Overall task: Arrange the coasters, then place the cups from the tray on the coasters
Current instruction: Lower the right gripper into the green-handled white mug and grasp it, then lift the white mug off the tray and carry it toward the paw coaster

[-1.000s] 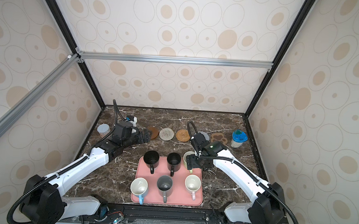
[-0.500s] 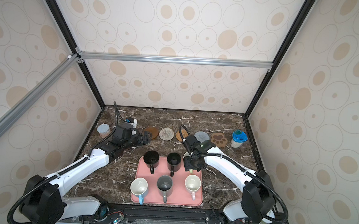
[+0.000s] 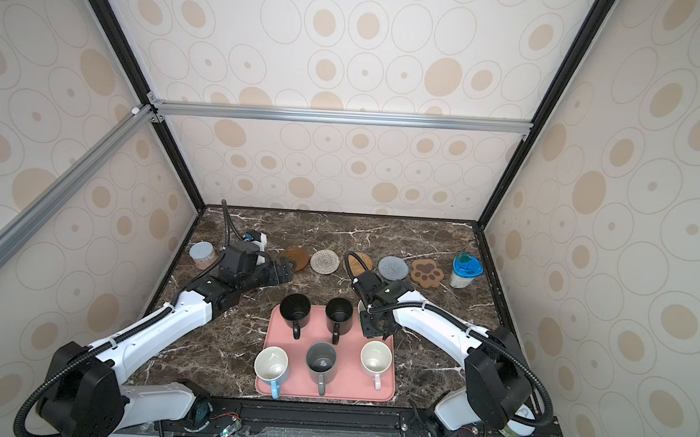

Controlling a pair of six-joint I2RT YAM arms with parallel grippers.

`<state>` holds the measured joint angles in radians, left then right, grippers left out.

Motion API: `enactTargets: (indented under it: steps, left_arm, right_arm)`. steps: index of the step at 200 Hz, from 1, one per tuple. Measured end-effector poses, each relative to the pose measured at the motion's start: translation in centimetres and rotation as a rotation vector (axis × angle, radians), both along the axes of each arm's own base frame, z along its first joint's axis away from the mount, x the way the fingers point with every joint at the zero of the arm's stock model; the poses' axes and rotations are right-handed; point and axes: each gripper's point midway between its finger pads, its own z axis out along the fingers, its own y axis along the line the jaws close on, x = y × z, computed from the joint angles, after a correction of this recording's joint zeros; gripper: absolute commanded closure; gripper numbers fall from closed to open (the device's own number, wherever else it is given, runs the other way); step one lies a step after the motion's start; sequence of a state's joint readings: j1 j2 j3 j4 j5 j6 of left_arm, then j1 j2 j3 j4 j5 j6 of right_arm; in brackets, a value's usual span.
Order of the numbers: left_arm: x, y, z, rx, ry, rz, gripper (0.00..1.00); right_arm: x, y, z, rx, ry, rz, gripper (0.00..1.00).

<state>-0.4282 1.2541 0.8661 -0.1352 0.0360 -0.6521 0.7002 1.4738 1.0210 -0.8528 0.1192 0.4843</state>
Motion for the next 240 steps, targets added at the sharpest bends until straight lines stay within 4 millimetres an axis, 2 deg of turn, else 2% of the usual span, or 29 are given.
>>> enactTargets:
  steps: [60, 103, 153, 208, 240]
  left_arm:
    - [0.0, 0.0, 0.0, -0.005, 0.002, 0.003, 0.0]
    - [-0.1, 0.0, 0.0, -0.006, 0.001, 0.004, 0.0]
    - [-0.2, 0.1, 0.1, -0.008, -0.002, 0.004, 0.0]
    - [-0.2, 0.1, 0.2, -0.01, -0.006, 0.004, 0.0]
    - [-0.3, 0.2, 0.2, -0.011, -0.009, 0.005, 0.0]
  right_arm:
    - [0.4, -0.2, -0.6, -0.017, -0.032, 0.019, 0.89]
    - [0.4, -0.2, -0.6, -0.022, -0.039, 0.041, 0.99]
    - [0.2, -0.4, 0.2, -0.02, -0.05, 0.066, 1.0]
    - [1.4, 0.1, 3.5, -0.011, -0.115, 0.087, 1.0]
    - [2.2, -0.1, 4.8, -0.028, -0.145, 0.1, 1.0]
